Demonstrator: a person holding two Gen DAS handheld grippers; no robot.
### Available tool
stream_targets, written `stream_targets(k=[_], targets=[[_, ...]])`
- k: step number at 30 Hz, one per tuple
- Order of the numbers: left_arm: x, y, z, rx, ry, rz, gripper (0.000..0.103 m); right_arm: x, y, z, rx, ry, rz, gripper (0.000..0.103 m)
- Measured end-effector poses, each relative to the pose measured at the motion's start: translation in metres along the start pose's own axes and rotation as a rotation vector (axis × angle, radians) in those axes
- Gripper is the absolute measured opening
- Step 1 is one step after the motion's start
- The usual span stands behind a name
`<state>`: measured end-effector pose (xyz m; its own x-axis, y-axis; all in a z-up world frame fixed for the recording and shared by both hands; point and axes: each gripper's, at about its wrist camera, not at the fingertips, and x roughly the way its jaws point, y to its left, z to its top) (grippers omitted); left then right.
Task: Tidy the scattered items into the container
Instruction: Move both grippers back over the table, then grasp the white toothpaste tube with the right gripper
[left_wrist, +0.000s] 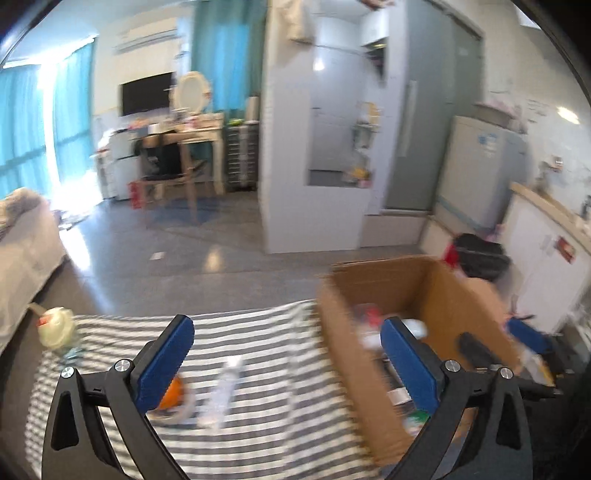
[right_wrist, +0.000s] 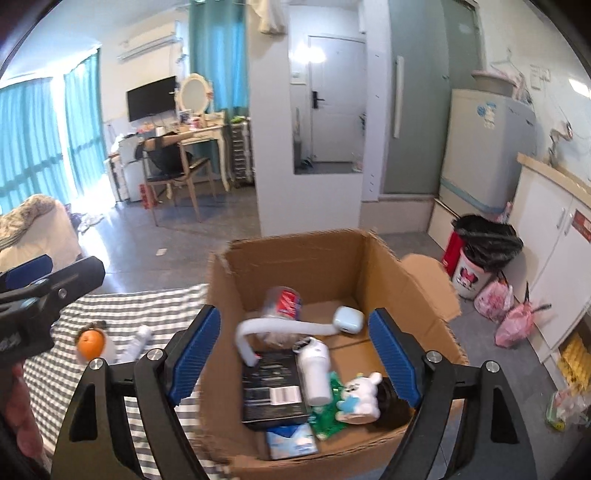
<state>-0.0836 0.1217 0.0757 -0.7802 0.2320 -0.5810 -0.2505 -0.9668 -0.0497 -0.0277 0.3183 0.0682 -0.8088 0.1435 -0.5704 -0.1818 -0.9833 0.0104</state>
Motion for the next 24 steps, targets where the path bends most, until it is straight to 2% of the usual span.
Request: stream_targets(k=[5, 6, 7, 12, 18, 24], targets=[[0.003, 0.055, -0.012, -0.054, 0.011, 0.124, 0.103, -0.003, 0.039, 0.000, -0.026, -0.002, 0.092, 0.084], [0.005, 0.064, -0.016, -0.052, 0.017, 0.149, 0.103, -0.003, 0.048, 0.000, -0.034, 0.001, 0.106, 0.087], [0.007, 0.076, -0.019, -0.052, 0.023, 0.169, 0.103, -0.002, 0.059, -0.001, -0.047, 0.005, 0.117, 0.090], [0.016, 0.129, -0.051, -0.062, 0.056, 0.238, 0.103, 0.007, 0.111, -0.011, -0.129, 0.032, 0.170, 0.090], [0.041, 0.179, -0.094, -0.110, 0.158, 0.275, 0.103, 0.054, 0.170, -0.030, -0.176, 0.171, 0.265, 0.090], [0.059, 0.196, -0.112, -0.129, 0.196, 0.263, 0.103, 0.127, 0.211, -0.041, -0.199, 0.275, 0.212, 0.090]])
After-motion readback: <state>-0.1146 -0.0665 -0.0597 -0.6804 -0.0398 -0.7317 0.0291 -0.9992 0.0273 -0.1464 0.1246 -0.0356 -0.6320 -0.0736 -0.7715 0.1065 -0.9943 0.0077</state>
